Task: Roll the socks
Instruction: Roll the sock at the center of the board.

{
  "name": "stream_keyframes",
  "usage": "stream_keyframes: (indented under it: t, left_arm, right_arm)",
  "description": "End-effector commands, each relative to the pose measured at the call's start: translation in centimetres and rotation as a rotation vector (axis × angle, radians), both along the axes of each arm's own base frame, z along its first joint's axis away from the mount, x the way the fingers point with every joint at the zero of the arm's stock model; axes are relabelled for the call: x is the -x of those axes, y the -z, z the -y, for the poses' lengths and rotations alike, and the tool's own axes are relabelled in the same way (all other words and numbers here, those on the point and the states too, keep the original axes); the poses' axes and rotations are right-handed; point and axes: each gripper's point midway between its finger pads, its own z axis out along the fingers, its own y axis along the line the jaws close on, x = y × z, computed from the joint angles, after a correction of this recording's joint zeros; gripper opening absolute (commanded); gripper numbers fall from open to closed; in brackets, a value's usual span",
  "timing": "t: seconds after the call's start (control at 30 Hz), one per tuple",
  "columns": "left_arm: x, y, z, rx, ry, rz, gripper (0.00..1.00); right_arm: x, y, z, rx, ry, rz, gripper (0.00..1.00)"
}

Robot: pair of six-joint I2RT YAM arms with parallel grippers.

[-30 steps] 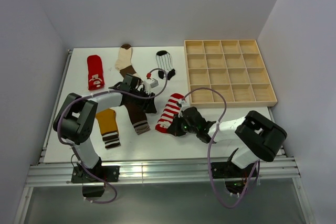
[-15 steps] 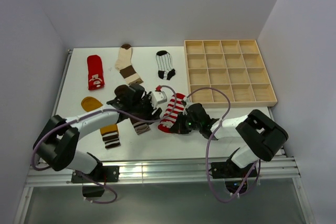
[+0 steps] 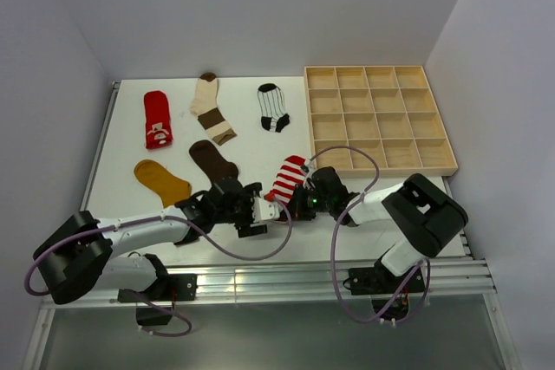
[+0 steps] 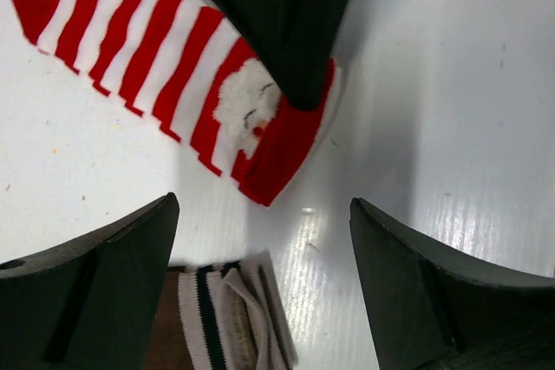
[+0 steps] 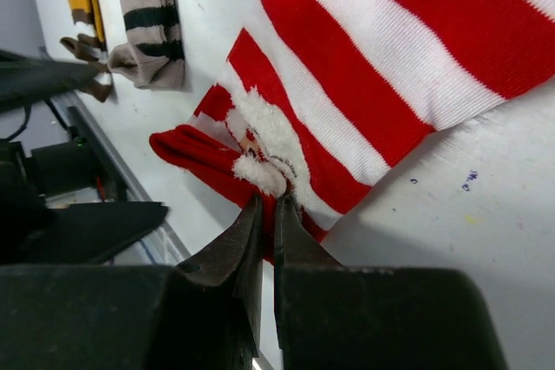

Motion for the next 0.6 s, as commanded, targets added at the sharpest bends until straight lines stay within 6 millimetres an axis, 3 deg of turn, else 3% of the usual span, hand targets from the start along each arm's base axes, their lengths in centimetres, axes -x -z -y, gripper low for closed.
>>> stream_keyframes:
  t: [0.0, 0.03, 0.3, 0.57]
  left_arm:
    - [-0.3, -1.6, 1.1, 0.054, 0.046, 0.170, 0.86]
    - [0.0, -1.0, 0.8, 0.043, 0.047, 0.177, 0.87]
    - [0.7, -2.0, 1.6, 0.131, 0.069, 0.332, 0.89]
    - [2.0, -0.9, 2.1, 0.115, 0.151, 0.374, 0.88]
  right_arm:
    - [4.2, 5.2, 3.5, 0.172, 0.023, -0.226, 0.00]
    - [4.2, 5.2, 3.5, 0.167, 0.029, -0.231, 0.00]
    - [4.2, 5.8, 3.6, 0.181, 0.054, -0.275, 0.00]
    - [4.5, 6.0, 4.1, 0.176, 0.072, -0.311, 0.00]
